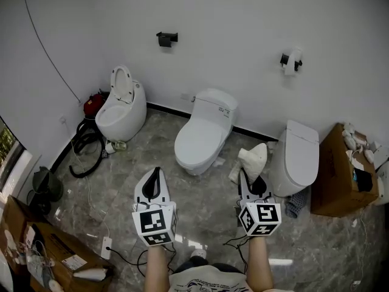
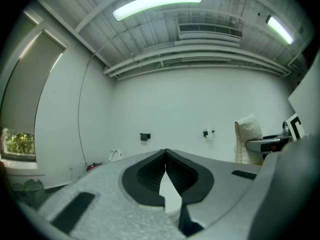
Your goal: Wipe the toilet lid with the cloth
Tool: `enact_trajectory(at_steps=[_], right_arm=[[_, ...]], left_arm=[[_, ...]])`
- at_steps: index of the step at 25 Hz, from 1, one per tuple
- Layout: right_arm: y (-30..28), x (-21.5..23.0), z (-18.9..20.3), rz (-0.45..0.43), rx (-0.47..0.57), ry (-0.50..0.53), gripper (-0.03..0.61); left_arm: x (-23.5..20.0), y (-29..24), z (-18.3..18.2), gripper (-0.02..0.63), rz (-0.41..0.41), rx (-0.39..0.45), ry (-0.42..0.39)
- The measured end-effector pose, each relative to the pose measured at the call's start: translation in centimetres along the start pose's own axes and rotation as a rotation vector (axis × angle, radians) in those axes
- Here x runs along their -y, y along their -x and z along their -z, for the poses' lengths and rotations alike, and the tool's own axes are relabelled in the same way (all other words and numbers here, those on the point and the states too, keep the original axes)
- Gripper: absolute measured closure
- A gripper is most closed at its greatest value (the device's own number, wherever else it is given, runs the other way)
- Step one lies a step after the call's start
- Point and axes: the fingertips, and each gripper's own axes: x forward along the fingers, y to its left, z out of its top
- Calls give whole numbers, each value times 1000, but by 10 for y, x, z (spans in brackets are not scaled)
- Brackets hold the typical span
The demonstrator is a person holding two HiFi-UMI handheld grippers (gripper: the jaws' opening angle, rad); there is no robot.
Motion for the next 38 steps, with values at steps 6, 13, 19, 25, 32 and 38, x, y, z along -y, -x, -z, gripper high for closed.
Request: enact_trajectory(at_steps=[6,13,19,25,32,38], right_arm=[[-13,-5,14,21,-37,12,474],[-38,10,22,25,-61,6,474],[-85,25,26,-1,-57,4,474],[-161,51,19,-43,-45,2,474],[-261,80,0,-122,-37,13,474],[-338,102,-2,-173,-36,14,474]], left_arm=[[-12,-21,15,605,23,-33,3],[-5,-50,24,606,33,-56,9],[-12,-90,26,606,1,-54,3],[-17,-154,18,606,-49,-44,1],[-23,-239,-1,605,-126,-28,8],[-28,-307,-4,605,-176,-29,13]])
